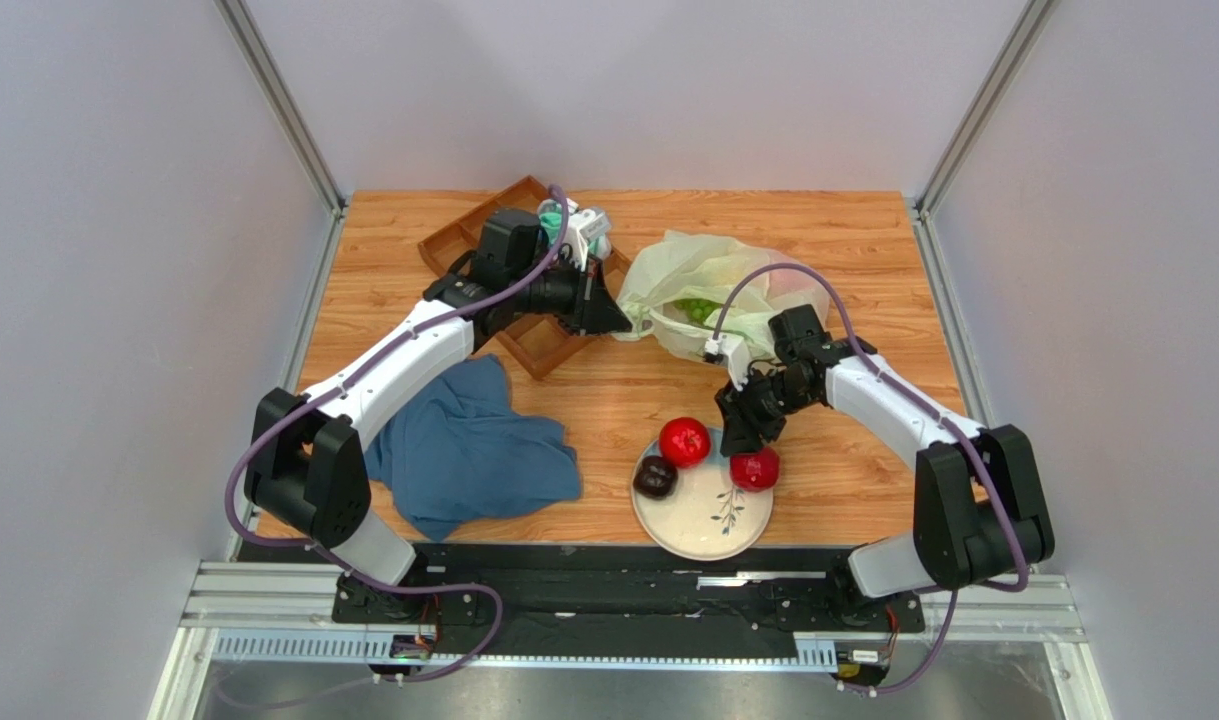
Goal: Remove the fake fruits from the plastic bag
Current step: Place the fake fruit on the plate, then adjust the fake fruit on the plate.
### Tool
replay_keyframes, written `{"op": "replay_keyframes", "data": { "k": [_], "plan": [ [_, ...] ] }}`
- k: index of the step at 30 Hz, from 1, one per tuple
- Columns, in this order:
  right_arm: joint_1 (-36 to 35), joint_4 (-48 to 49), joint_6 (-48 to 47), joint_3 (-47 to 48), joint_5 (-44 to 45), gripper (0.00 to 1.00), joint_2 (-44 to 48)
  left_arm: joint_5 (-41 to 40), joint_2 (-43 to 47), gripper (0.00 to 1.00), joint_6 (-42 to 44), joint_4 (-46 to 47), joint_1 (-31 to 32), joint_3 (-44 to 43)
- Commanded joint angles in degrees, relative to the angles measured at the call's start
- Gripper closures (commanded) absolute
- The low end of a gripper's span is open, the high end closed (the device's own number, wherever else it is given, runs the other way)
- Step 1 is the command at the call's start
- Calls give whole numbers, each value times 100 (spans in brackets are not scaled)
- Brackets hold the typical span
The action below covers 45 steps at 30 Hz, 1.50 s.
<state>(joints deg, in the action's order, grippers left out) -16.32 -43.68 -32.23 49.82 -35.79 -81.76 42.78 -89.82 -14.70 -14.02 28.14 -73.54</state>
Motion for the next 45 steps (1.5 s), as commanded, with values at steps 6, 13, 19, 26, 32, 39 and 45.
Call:
{"op": "replay_keyframes", "data": {
  "k": [6,13,19,26,32,39,45],
  "plan": [
    [-3,387,217,273,37,54,-148,54,26,100,108,110,25,-108],
    [23,-464,-133,581,143,5,783,142,-35,100,99,75,25,-231],
    [14,-1328,-811,239,563,1,1153,195,-149,100,20,145,25,-337],
    [-3,-301,-566,-210,951,0,1049,204,-202,100,2,154,25,-381],
    [-30,385,-381,-183,1039,1,538,151,-132,100,72,110,25,-337],
    [-65,387,-486,-8,855,26,151,99,-9,100,160,57,33,-205],
    [-152,229,-407,142,713,22,186,116,-44,100,143,66,34,-179]
  ]
}}
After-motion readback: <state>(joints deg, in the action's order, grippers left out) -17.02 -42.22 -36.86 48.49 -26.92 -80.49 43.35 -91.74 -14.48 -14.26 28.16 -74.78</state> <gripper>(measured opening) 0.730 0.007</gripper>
